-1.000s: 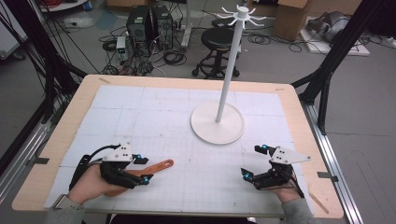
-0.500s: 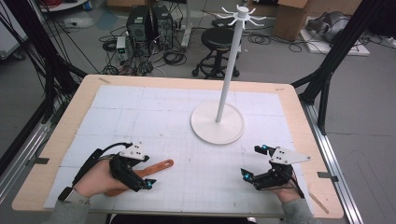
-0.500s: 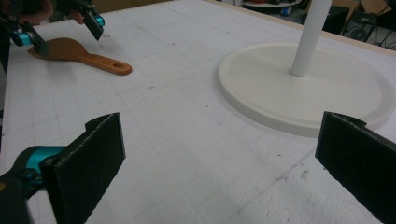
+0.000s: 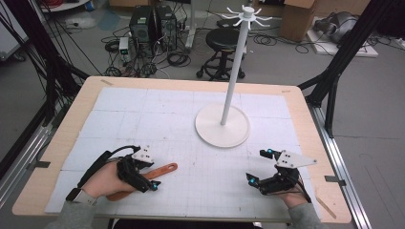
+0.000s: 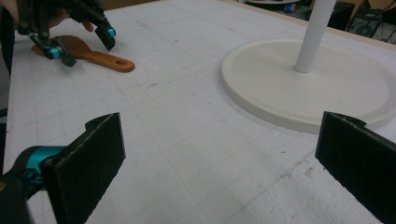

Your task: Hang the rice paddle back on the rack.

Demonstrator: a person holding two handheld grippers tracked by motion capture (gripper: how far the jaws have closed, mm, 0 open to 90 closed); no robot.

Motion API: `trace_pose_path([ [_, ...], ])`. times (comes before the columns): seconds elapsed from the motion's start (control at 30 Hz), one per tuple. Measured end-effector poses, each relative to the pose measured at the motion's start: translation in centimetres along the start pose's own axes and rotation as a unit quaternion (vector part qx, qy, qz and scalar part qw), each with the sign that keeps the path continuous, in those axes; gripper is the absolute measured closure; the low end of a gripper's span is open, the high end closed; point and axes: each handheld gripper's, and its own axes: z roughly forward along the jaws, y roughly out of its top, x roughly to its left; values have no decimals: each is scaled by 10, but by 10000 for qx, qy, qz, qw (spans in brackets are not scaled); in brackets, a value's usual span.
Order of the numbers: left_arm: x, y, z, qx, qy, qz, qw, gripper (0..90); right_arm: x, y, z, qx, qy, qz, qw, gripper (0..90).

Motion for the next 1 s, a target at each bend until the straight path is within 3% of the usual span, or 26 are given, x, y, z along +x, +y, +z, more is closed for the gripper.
trace_pose_path([
  [0.13,3,-1,0,-27,-13,-61,10000,276,0,0,0,24,72,-36,10000,34],
  [0.6,2,0,-3,105,200,193,9996,464,0,0,0,9,72,-30,10000,33],
  [0.83,1,2,-3,179,112,274,9994,560,0,0,-1,6,60,-5,10000,33],
  [1.0,1,11,-2,482,150,226,9985,576,0,0,-1,11,69,10,10000,33],
])
